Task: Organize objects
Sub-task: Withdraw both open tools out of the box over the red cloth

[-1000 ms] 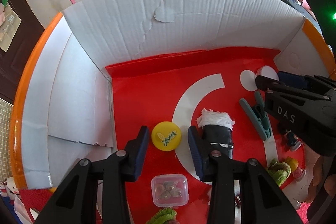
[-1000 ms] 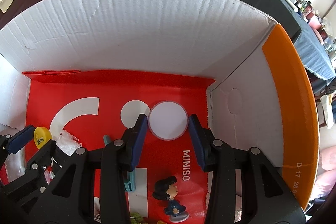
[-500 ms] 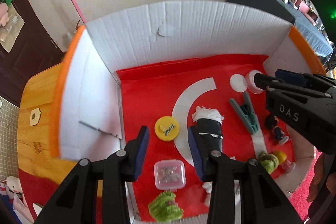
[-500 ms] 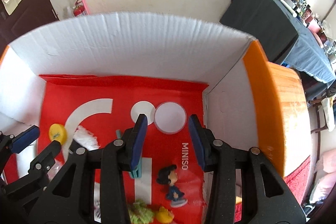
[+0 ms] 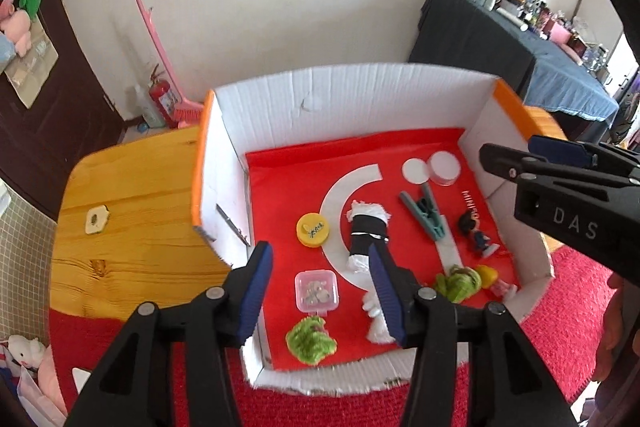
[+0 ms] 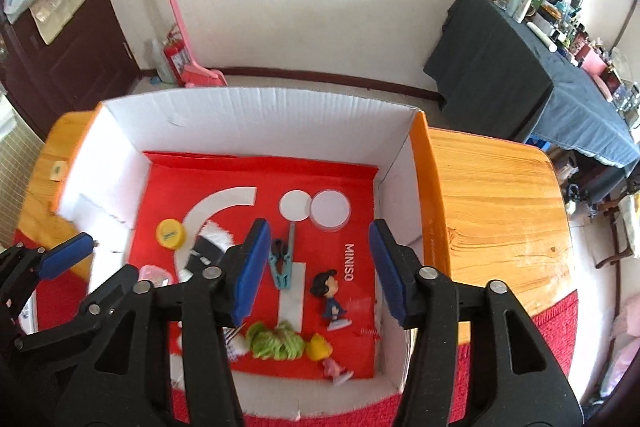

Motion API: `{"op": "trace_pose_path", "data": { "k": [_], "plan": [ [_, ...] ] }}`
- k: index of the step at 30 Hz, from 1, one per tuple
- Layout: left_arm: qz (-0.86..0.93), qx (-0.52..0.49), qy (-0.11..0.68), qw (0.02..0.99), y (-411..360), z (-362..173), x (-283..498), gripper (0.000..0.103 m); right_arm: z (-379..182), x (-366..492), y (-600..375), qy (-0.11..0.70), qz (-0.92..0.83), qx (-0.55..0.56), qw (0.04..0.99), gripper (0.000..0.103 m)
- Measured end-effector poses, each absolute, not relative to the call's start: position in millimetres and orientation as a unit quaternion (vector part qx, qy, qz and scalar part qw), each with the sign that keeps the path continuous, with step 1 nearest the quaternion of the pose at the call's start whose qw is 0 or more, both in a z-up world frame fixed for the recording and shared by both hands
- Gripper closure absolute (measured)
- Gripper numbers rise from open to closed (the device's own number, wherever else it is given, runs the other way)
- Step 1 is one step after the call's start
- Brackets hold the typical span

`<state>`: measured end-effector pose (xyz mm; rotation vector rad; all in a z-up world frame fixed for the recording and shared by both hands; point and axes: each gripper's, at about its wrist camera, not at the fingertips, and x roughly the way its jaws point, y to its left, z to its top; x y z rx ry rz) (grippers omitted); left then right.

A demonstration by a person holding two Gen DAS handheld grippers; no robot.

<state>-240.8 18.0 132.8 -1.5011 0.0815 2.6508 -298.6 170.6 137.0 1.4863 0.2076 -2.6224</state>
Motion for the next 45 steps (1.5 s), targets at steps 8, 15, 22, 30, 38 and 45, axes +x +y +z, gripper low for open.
{"op": "trace_pose_path", "data": {
  "k": [8, 15, 22, 30, 38, 45],
  "plan": [
    [0.895, -0.441, 0.024, 0.061, 4.2, 165.5, -214.2, 0.034, 165.8, -266.4, 183.0, 0.072, -0.883, 0.458, 0.074, 0.033],
    [0.919, -0.385, 0.017, 0.080, 9.5, 185.6, -175.0, 0.021, 171.8, -235.8, 198.7, 0.052, -0.890, 0.444, 0.089, 0.029],
    [0.943, -0.323, 0.011, 0.078, 6.7, 193.3, -128.3, 0.012, 188.3, -194.0, 213.0, 0.030, -0.910, 0.398, 0.110, 0.016],
    [0.955, -0.291, -0.012, 0.062, -9.8, 182.7, -89.6, 0.006, 182.2, -142.4, 221.0, 0.034, -0.929, 0.348, 0.118, 0.010],
    [0.955, -0.291, -0.025, 0.046, -17.9, 158.2, -71.1, 0.001, 147.4, -109.0, 220.2, 0.044, -0.931, 0.341, 0.125, 0.004],
    [0.949, -0.311, -0.036, 0.042, -18.9, 133.6, -63.4, 0.001, 118.5, -102.3, 221.4, 0.035, -0.930, 0.347, 0.116, 0.004]
  ]
}}
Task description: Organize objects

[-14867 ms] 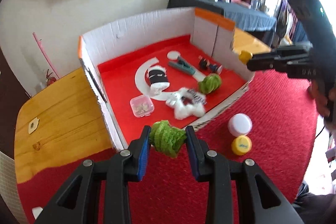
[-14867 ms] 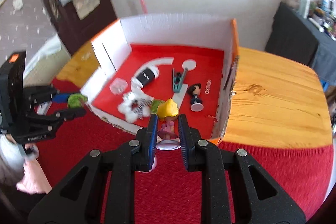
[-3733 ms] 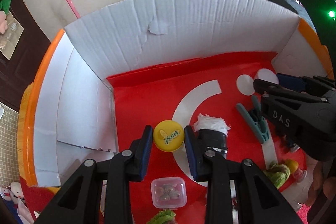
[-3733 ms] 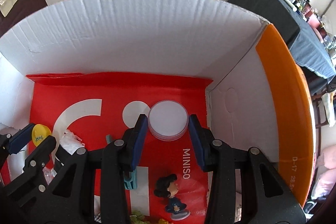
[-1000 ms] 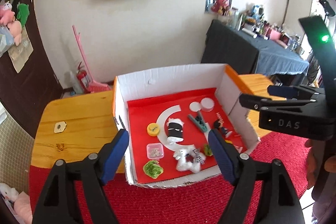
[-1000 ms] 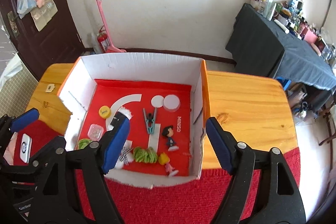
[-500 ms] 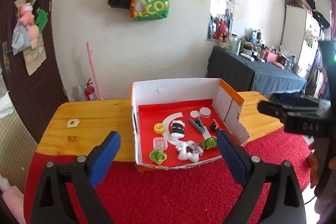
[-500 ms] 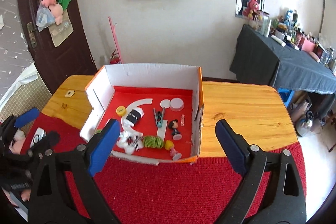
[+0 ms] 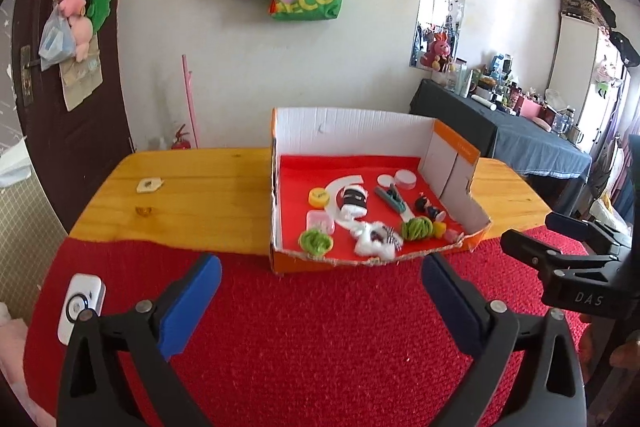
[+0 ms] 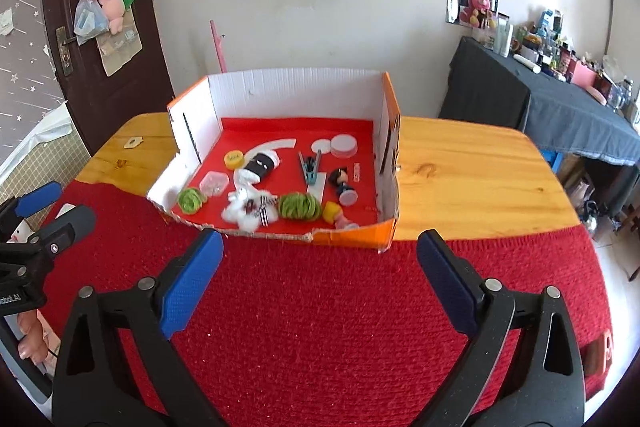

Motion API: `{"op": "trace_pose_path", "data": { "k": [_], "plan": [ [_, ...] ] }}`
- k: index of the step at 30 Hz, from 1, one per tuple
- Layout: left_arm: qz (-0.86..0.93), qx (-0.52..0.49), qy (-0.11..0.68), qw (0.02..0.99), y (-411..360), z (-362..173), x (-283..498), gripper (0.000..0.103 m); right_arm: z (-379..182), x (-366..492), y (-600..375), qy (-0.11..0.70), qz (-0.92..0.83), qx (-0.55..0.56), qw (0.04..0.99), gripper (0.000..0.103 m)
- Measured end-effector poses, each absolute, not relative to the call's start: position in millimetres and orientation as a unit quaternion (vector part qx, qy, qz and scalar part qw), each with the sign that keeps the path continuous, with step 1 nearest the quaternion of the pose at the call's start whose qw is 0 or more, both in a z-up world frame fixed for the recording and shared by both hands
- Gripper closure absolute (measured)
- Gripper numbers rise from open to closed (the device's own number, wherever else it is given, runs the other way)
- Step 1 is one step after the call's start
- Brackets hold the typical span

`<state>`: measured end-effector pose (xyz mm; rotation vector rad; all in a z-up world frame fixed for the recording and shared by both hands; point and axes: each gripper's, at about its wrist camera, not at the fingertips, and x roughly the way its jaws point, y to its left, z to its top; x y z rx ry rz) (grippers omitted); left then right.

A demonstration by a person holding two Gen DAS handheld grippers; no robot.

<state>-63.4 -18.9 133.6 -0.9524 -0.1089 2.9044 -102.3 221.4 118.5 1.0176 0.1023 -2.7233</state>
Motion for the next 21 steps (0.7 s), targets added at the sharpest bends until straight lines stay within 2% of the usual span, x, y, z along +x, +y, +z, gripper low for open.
{"op": "trace_pose_path", "data": {
  "k": [10, 21],
  "plan": [
    [0.948, -0.315, -0.035, 0.033, -18.7, 110.8, -69.8, 0.000, 93.7, -105.6, 225.1, 0.025, -0.934, 0.341, 0.104, 0.004],
    [0.943, -0.328, -0.038, 0.048, -12.5, 86.1, -121.5, 0.000, 68.9, -154.0, 220.5, 0.038, -0.938, 0.332, 0.090, 0.004]
  ]
}}
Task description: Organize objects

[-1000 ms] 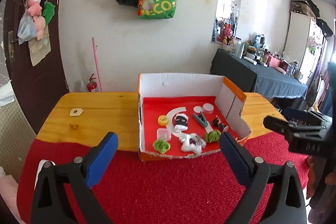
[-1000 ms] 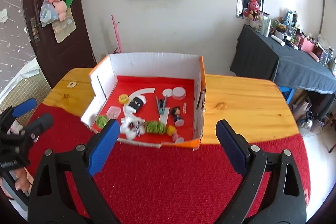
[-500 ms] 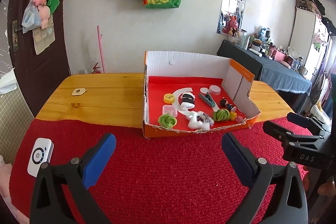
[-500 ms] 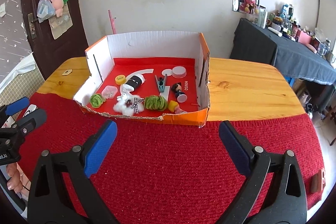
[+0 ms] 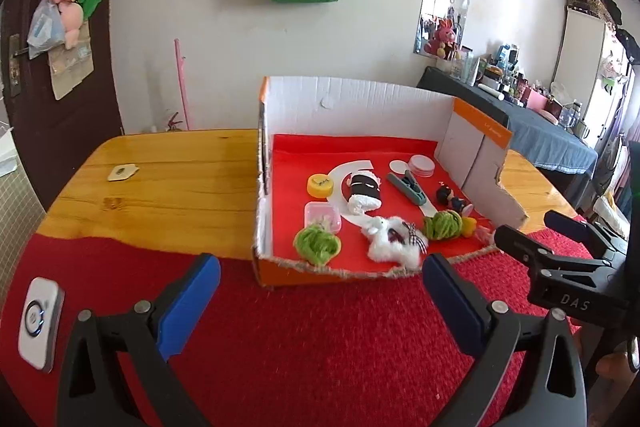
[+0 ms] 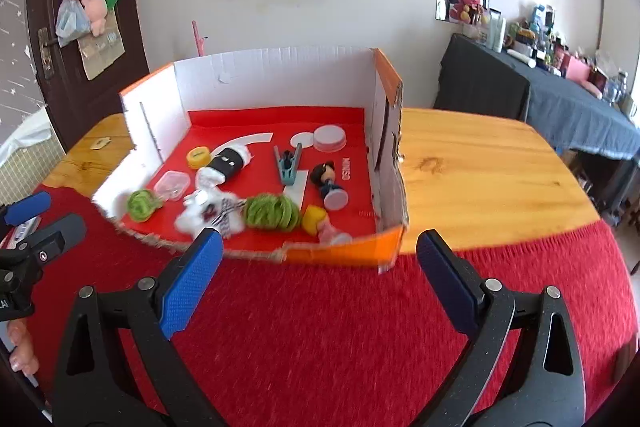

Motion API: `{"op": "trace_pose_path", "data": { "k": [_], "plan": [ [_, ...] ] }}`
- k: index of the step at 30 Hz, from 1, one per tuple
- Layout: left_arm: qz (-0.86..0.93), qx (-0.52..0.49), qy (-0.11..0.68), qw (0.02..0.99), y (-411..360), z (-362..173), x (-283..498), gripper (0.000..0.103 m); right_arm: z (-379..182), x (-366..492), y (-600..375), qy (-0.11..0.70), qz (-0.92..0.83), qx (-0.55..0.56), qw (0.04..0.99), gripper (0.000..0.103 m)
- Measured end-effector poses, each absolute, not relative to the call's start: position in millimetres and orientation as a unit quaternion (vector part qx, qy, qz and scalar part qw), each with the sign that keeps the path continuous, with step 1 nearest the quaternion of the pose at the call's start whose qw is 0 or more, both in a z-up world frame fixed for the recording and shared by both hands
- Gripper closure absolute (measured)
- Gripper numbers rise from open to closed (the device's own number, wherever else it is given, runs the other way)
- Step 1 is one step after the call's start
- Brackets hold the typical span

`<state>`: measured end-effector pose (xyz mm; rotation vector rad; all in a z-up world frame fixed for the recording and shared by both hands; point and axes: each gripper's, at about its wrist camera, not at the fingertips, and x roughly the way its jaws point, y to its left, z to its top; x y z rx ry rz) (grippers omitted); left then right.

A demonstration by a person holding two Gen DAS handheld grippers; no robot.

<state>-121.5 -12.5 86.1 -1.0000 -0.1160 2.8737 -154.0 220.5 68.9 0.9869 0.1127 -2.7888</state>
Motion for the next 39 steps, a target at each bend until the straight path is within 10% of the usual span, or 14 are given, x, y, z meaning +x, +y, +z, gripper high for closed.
{"op": "trace_pose_path", "data": {
  "k": [39],
  "plan": [
    [0.929, -0.364, -0.025, 0.052, -8.0, 73.0, -155.0, 0.000, 57.3, -188.2, 222.8, 0.042, -0.923, 0.372, 0.091, 0.004]
  ]
}}
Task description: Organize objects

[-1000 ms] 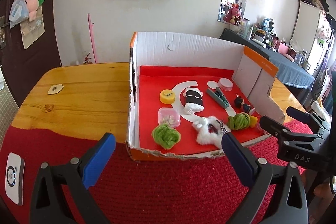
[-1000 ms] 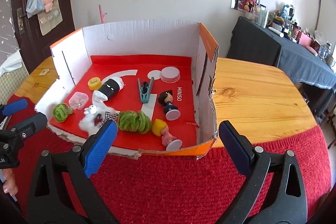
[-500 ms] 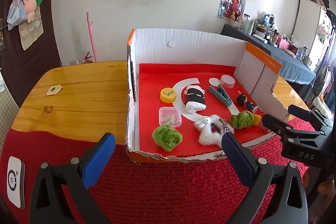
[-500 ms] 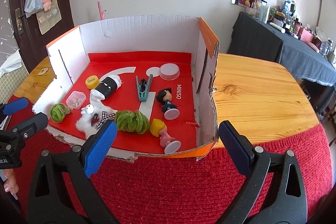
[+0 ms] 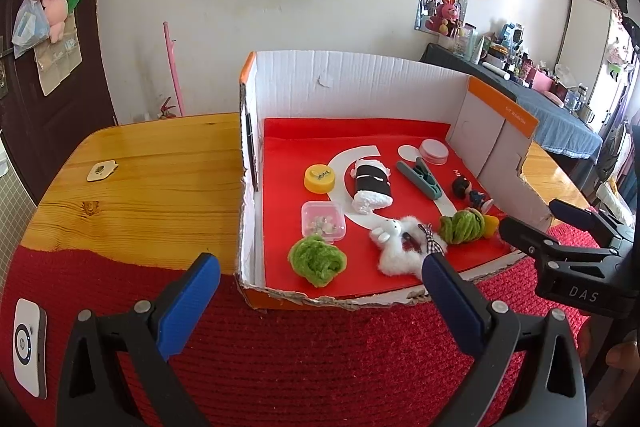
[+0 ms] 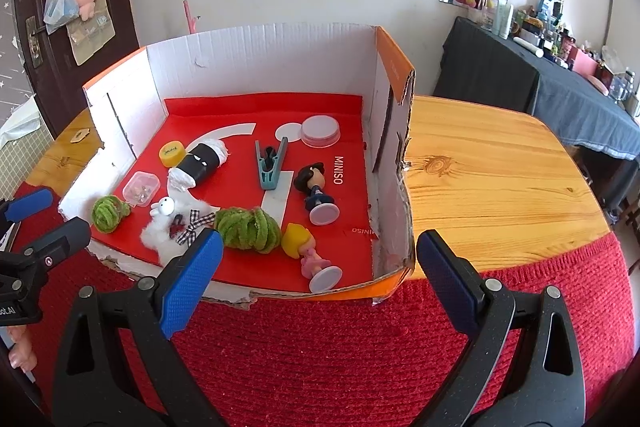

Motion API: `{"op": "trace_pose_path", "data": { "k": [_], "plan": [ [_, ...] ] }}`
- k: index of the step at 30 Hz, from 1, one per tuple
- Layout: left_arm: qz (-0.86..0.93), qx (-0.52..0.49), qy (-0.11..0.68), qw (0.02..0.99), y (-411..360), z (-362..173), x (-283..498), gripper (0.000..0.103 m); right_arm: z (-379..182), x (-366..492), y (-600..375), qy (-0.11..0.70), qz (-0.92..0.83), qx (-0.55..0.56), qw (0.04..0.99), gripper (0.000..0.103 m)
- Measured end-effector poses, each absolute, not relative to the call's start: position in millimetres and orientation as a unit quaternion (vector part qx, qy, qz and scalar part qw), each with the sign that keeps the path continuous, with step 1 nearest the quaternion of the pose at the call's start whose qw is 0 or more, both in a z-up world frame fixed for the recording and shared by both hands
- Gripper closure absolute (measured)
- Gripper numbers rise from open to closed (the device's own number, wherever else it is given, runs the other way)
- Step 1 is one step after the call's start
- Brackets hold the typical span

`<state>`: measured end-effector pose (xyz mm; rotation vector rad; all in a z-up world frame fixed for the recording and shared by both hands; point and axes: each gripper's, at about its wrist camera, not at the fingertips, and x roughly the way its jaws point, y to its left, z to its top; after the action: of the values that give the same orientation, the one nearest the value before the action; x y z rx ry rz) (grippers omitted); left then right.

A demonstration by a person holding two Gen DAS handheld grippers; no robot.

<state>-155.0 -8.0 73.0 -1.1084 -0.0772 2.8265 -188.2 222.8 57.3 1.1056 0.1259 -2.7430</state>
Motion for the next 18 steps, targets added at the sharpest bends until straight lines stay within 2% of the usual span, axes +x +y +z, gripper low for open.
{"op": "trace_pose_path", "data": {
  "k": [18],
  "plan": [
    [0.929, -0.364, -0.025, 0.055, -8.4, 73.1, -153.5, 0.000, 55.3, -188.6, 222.7, 0.043, -0.922, 0.376, 0.086, 0.004]
  ]
}}
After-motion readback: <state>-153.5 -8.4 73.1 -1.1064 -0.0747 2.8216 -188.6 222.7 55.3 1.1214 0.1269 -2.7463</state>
